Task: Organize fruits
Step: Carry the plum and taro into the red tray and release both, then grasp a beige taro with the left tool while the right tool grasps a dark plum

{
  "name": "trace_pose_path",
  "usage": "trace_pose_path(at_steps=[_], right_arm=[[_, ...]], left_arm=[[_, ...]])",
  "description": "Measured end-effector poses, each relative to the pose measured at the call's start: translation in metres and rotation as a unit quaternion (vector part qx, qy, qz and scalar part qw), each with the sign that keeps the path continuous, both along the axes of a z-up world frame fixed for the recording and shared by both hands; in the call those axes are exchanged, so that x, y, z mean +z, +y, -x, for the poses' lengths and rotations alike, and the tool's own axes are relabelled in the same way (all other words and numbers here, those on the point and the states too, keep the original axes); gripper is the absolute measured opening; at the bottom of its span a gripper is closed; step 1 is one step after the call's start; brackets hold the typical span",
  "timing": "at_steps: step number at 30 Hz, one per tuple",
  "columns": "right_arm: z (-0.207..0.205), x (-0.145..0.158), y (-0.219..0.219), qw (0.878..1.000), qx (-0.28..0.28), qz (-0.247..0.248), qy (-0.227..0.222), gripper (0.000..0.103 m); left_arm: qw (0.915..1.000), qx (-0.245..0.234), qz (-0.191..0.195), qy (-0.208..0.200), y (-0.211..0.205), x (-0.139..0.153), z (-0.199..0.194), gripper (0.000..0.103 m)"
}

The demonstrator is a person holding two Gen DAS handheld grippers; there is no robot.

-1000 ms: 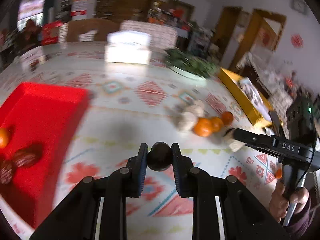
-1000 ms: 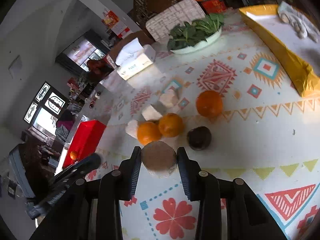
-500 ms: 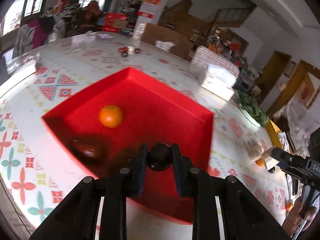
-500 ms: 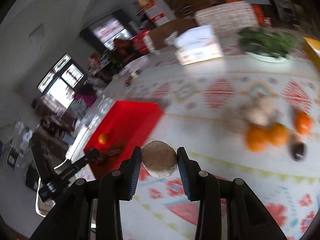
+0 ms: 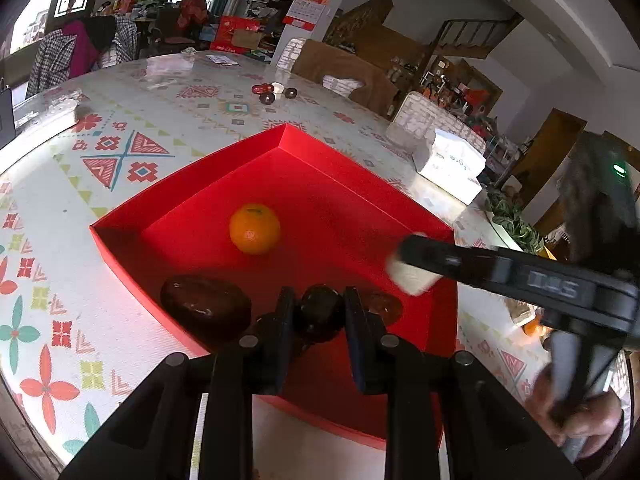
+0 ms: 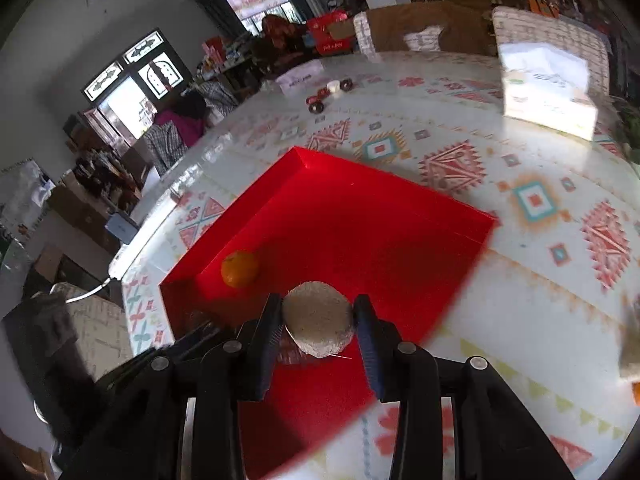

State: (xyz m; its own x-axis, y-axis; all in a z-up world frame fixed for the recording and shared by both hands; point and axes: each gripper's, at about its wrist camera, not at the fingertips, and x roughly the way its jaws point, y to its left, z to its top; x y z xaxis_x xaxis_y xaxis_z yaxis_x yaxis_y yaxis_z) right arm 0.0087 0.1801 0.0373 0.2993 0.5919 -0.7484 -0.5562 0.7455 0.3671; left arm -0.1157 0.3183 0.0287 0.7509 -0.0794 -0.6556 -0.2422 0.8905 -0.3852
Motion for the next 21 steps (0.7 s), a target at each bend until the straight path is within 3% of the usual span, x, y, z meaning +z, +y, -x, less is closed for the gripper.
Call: trace_pose_path(at_steps=[5,7,9,11,17,21], right_arm=[[-0.003,-0.011,0.021,1.000,0.006,0.013,0.002,0.040],[-0.002,-0.009,0.022,1.000,0.004,0.006,0.000,0.045],[0.000,-0.003,0.018,1.000,-0.002,0.000,-0.009,0.057],[0.003,0.006,0.008,1.000,-0.010,-0.009,-0.020,0.060],[0.028,0.026,-0.051,0.998,-0.043,-0.040,-0.034,0.065],[0.055,0.035,-0.114,0.994,-0.081,-0.044,-0.058,0.066]], left_arm=[[0.9999,0.005,0.009,0.000,0.005,0.001,0.003,0.030],[0.9998,0.012,0.012,-0.006,0.008,0.005,0.007,0.048],[0.9996,0.020,0.008,-0.016,0.009,0.011,0.014,0.050],[0.9994,0.023,0.009,-0.024,0.010,0.018,0.020,0.051],[0.9985,0.016,-0.001,-0.052,-0.006,0.041,0.041,0.057],[0.9978,0.001,-0.007,-0.067,-0.022,0.055,0.051,0.061]])
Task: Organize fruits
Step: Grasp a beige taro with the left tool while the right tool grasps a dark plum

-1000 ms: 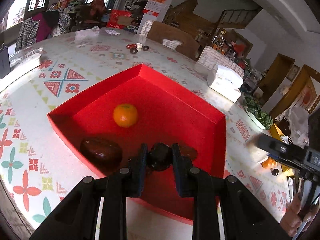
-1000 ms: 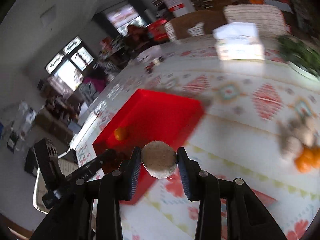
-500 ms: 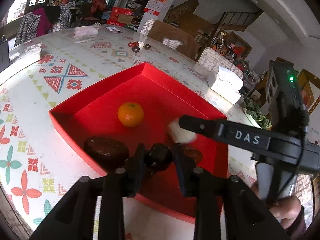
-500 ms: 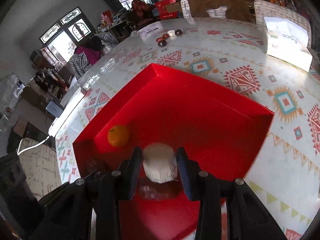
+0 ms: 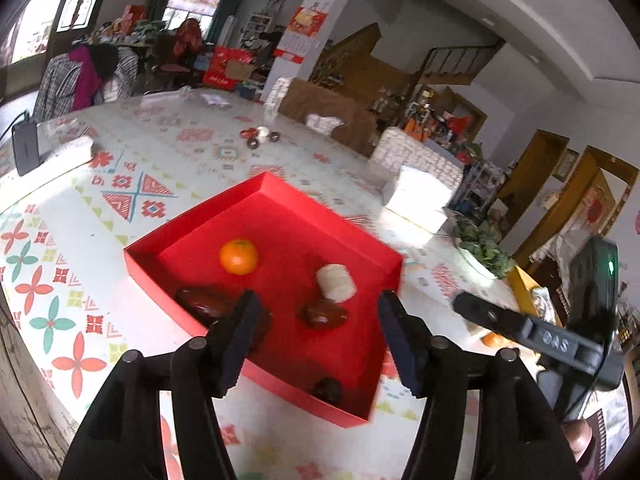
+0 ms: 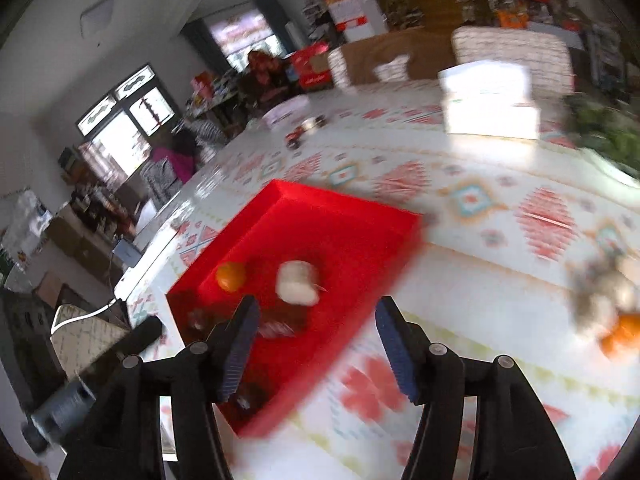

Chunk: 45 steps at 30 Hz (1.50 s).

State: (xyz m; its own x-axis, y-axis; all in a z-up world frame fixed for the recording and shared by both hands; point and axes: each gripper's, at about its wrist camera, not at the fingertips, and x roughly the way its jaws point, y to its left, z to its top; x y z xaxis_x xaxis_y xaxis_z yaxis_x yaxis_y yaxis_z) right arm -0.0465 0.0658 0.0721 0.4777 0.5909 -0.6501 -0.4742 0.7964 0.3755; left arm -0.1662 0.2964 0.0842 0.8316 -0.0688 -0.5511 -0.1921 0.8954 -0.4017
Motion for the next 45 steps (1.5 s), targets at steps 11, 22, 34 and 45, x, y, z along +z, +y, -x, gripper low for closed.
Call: trace_pose_path(at_steps=[11,22,34,45], right_arm=[[0.040,0.023,-0.214,0.980,-0.197,0.002,-0.033,0.077],[0.002,-0.032,-0.240,0.973,-0.224,0.053,0.025,0.068],[-0.024,-0.059,-0.216,0.967,-0.215,0.137,0.017,0.030],[-0.024,-0.060,-0.228,0.974,-0.205,0.090,0.031,0.030]], left_arm=[[0.9978,-0.063,-0.015,-0.015,-0.065,0.015,0.004,0.069],[0.9895,-0.133,-0.052,0.023,-0.130,-0.002,-0.025,0.069],[0.9734,-0.200,-0.100,0.048,-0.192,-0.020,-0.091,0.069],[0.9550,-0.278,-0.077,0.071,-0.252,-0.053,-0.183,0.058]])
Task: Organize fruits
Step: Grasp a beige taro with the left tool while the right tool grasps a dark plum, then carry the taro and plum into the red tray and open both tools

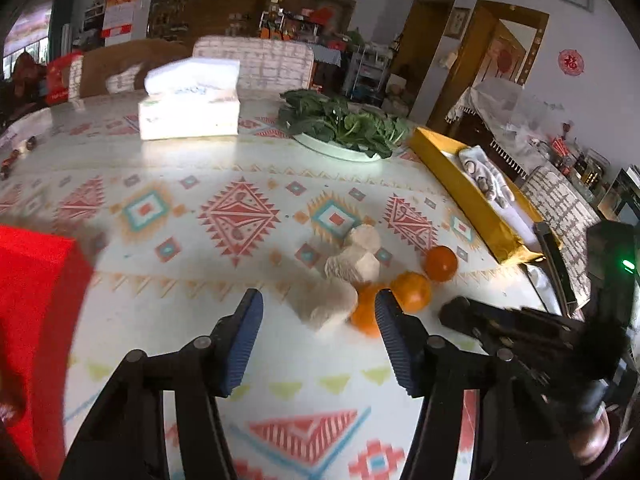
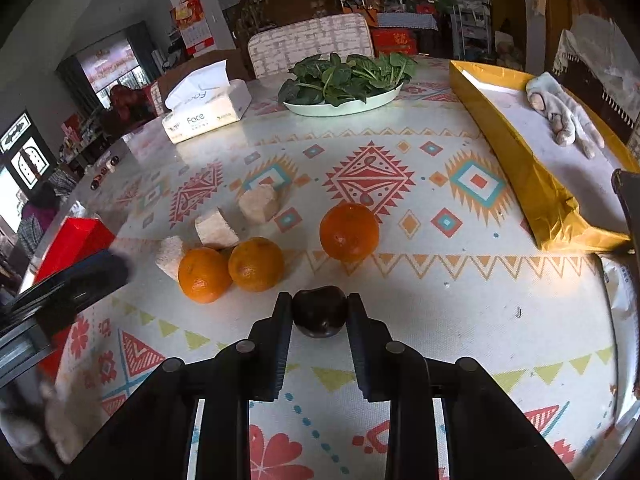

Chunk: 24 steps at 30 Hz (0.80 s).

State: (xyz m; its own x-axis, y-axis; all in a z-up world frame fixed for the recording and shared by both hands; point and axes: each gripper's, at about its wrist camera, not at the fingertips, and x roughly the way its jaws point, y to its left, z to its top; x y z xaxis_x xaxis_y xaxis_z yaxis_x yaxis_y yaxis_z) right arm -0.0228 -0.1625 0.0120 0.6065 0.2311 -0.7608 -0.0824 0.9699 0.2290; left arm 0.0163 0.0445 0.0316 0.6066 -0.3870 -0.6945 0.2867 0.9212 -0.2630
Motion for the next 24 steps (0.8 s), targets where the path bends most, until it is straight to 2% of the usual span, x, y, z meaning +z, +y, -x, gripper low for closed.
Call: trace_pose_path(at_steps=[2,4,5,6,7,9,12,14,16,22,24], right_arm=[[0.000,0.000,0.000,1.000,0.001,-0.001,0.001,0.030],[0.000,0.000,0.002,1.000,0.003,-0.003,0.001,0.030],[0.001,0.000,0.002,1.000,0.004,-0.003,0.001,0.030],[0.001,0.000,0.002,1.000,0.004,-0.002,0.001,0.030],[0.001,0.000,0.002,1.000,0.004,-0.002,0.001,0.030],[0.001,0.000,0.002,1.000,0.003,-0.005,0.002,0.030],[0.001,0.000,0.003,1.000,0.002,-0.002,0.001,0.030],[0.001,-0.001,0.005,1.000,0.003,0.005,-0.001,0.031],[0.002,-0.001,0.008,1.000,0.004,0.016,-0.003,0.031],[0.002,-0.001,0.010,1.000,0.003,0.027,-0.007,0.031],[0.002,0.000,0.009,1.000,0.002,0.025,-0.007,0.030]], left_arm=[[0.9997,-0.003,0.010,0.023,-0.002,-0.009,-0.013,0.058],[0.9996,0.002,0.004,0.030,-0.003,-0.012,-0.020,0.052],[0.9995,0.011,-0.004,0.031,-0.001,-0.012,-0.021,0.049],[0.9992,0.018,-0.009,0.035,0.003,-0.011,-0.022,0.038],[0.9987,0.025,-0.014,0.043,0.009,-0.012,-0.021,0.032],[0.9981,0.041,-0.007,0.046,0.023,-0.013,-0.019,0.032],[0.9959,0.063,0.032,0.057,0.047,-0.015,-0.020,0.032],[0.9951,0.065,0.044,0.060,0.052,-0.018,-0.022,0.033],[0.9957,0.064,0.030,0.060,0.047,-0.021,-0.023,0.034],[0.9967,0.059,-0.047,0.029,0.026,-0.021,-0.018,0.032],[0.9969,0.059,-0.046,0.026,0.027,-0.020,-0.016,0.031]])
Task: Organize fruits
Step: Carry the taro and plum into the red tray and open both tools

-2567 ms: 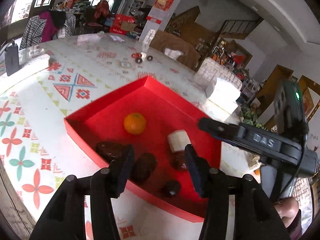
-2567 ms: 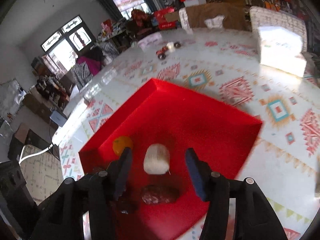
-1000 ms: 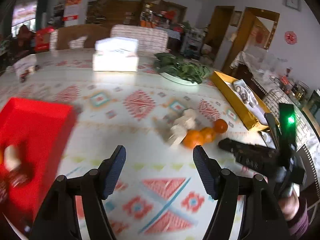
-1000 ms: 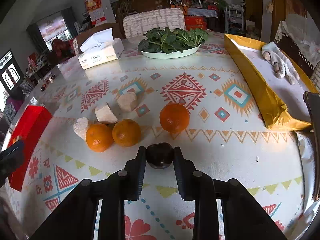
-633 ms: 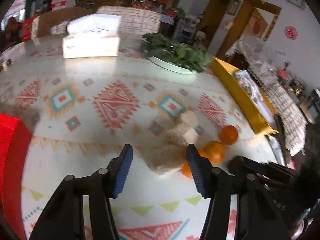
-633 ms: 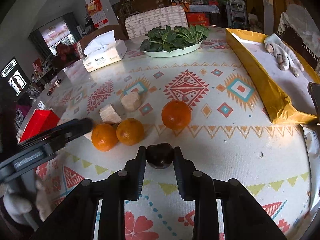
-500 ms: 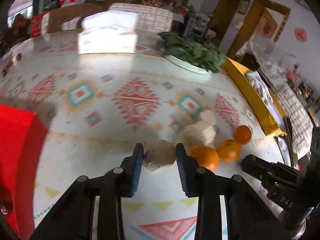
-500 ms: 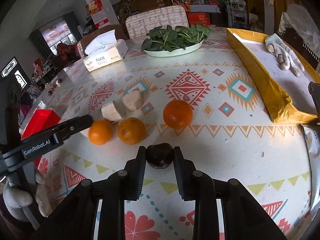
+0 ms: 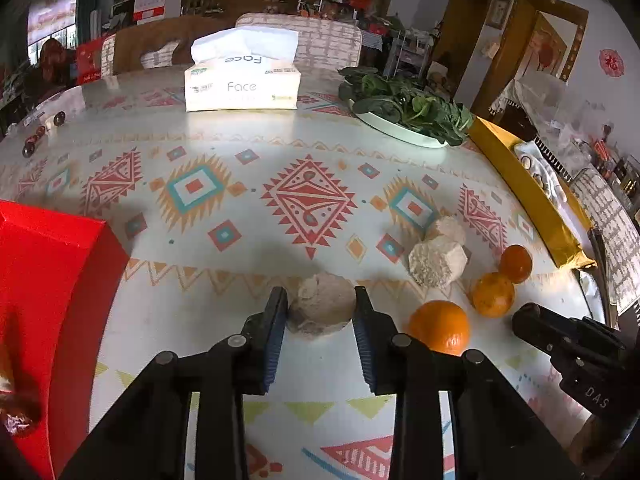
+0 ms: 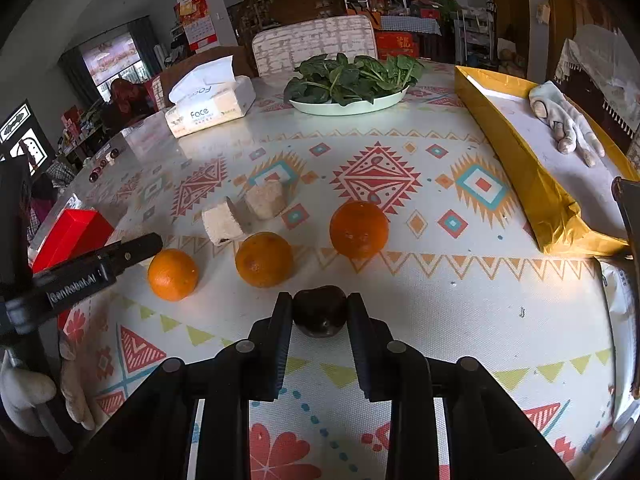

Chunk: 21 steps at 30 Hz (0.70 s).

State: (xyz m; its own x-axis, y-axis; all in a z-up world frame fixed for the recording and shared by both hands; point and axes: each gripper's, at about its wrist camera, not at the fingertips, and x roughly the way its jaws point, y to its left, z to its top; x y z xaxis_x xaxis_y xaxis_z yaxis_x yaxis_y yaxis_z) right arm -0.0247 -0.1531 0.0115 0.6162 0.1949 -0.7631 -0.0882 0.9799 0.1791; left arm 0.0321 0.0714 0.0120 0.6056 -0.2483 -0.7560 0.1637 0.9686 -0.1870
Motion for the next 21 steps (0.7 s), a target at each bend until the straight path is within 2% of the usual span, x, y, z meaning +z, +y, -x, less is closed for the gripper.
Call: trace_pose_path(at_steps=[5,8,10,13,15,17,21], right_arm=[[0.002,0.001,-0.004,1.000,-0.002,-0.016,0.001,0.030],[0.004,0.004,-0.008,0.999,0.005,-0.049,-0.005,0.030],[0.009,0.011,-0.010,0.996,0.023,-0.089,-0.020,0.030],[0.015,0.021,-0.006,0.992,0.040,-0.116,-0.034,0.030],[0.021,0.027,0.004,0.991,0.050,-0.123,-0.035,0.030],[0.027,0.034,0.019,0.989,0.065,-0.127,-0.033,0.030],[0.032,0.048,0.071,0.985,0.116,-0.125,-0.032,0.030]], left_arm=[[0.9995,0.021,0.020,-0.014,0.011,0.005,0.002,0.029],[0.9984,0.030,0.041,-0.026,0.020,0.014,0.007,0.029],[0.9969,0.038,0.060,-0.033,0.028,0.022,0.018,0.029],[0.9890,0.048,0.134,-0.038,0.057,0.034,0.050,0.029],[0.9840,0.066,0.159,-0.045,0.080,0.039,0.073,0.029],[0.9807,0.095,0.162,-0.054,0.109,0.044,0.094,0.029],[0.9742,0.160,0.141,-0.073,0.162,0.052,0.122,0.028]])
